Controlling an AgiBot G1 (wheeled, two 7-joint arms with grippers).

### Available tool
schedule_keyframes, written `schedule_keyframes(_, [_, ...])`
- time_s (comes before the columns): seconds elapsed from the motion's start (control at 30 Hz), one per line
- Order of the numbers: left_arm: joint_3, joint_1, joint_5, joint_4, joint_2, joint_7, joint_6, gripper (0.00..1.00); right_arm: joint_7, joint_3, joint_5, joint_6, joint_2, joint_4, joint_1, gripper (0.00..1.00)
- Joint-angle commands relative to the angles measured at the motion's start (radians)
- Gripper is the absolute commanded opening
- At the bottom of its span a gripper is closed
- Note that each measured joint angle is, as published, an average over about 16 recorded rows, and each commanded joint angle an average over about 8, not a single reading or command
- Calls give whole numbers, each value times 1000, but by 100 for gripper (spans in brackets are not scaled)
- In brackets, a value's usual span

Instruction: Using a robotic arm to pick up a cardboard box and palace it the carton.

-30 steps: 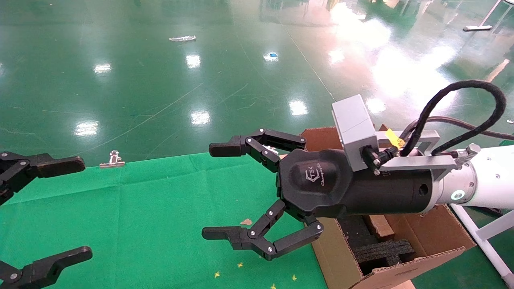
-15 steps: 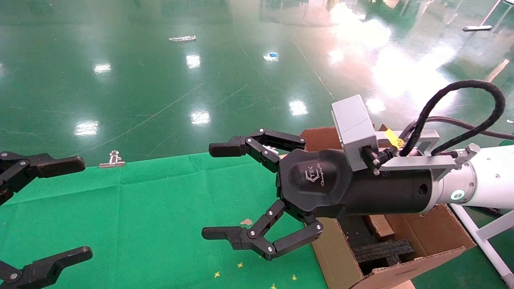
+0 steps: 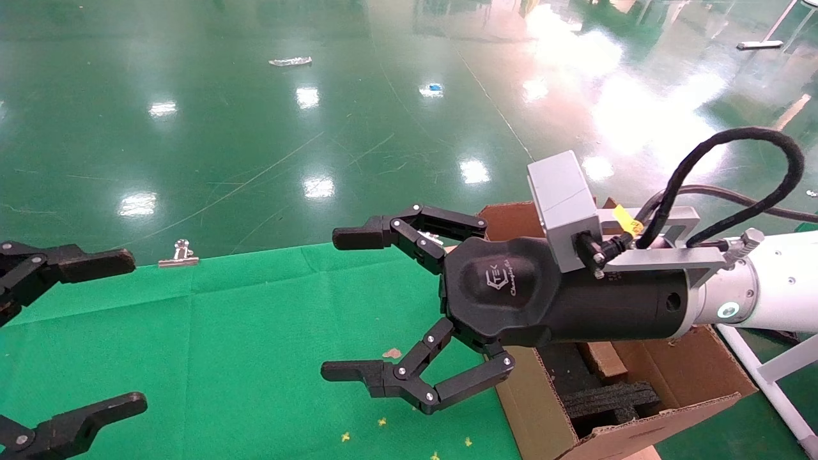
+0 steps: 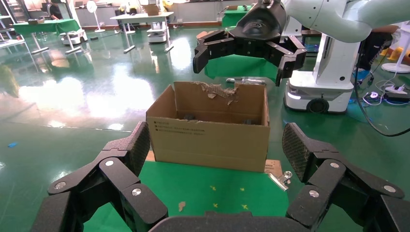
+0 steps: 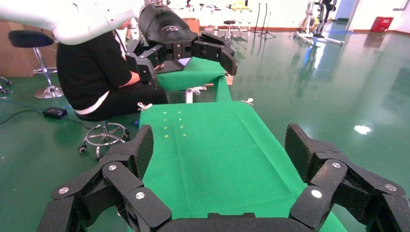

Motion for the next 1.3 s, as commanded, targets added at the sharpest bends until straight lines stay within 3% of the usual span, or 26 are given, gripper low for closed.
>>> schedule_keyframes(0.03, [0,0,0,0,0,0,0,100,0,0,0,0,0,0,0,100])
schedule_keyframes(1.3, [0,0,0,0,0,0,0,100,0,0,0,0,0,0,0,100])
